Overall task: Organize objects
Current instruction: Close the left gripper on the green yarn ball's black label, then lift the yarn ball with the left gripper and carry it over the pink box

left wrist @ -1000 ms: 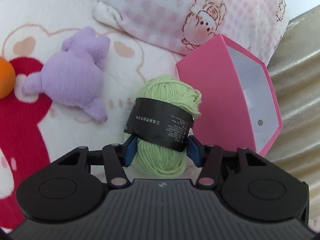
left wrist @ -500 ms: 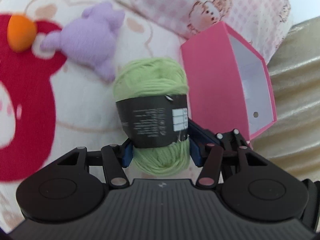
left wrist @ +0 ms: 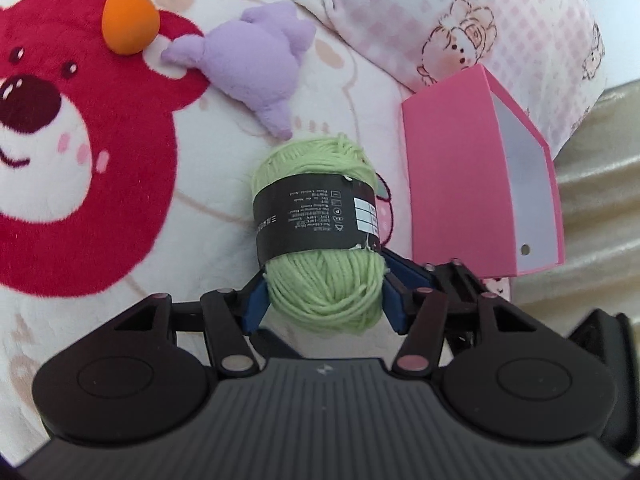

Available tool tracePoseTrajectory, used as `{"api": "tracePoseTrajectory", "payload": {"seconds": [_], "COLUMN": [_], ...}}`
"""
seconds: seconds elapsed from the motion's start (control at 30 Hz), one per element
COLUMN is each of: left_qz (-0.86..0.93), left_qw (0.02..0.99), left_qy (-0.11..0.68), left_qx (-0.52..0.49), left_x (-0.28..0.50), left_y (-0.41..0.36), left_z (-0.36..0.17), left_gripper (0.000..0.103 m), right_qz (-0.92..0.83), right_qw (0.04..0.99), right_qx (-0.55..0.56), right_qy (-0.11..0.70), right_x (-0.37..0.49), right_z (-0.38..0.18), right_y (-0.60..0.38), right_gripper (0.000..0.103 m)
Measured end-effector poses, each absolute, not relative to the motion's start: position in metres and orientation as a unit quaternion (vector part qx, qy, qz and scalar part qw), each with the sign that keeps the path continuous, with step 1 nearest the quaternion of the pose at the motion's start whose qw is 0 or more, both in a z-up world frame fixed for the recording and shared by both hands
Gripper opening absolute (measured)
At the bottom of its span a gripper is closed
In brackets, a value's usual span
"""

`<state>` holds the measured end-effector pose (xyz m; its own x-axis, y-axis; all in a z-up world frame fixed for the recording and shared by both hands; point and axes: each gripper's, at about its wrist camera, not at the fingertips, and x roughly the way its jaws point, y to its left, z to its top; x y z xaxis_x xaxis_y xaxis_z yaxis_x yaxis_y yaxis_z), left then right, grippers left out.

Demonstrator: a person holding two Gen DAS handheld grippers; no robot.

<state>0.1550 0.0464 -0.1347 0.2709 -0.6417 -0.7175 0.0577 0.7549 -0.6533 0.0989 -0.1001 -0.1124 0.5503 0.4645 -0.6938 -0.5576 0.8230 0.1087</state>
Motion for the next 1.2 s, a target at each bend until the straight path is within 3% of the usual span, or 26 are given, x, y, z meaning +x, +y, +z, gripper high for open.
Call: {"api": "tracePoseTrajectory", "payload": {"seconds": [0.3,0.53,0.77,0.83,1.2], "left_qz": [-0.22,-0.187,-0.186,-0.182,-0.181], "left_qw": [0.765,0.789,0.777,0.774,0.783], "left_qy": [0.527,0.492,0.512,0.512,0.498], "left_qx": [-0.298,-0.318,-0.316,-0.326,-0.325], "left_x": [0.156,0.163,0.159,0.158,0.138], "left_y": [0.064,0.078,0.077,0.079,0.083], "left_z": [-0.125,-0.129,-0.142,-0.145,-0.148], "left_gripper": [0.064,0.057,0.057,0.057,0.056], "right_qz": [0.312,0.323,0.305,0.299,0.287], "right_qw": [0.861,0.839,0.825,0.829,0.856], "right_qx": [-0.014,0.039,0.119,0.099,0.002], "right_qy": [0.401,0.436,0.461,0.462,0.43], "right_x": [0.113,0.126,0.133,0.138,0.117], "right_z": [-0.104,-0.11,-0.128,-0.136,-0.132], "right_y": [-0.111,-0.118,-0.116,-0.108,-0.084], "right_gripper": [0.094,0.094,0.094,0.087,0.075]}}
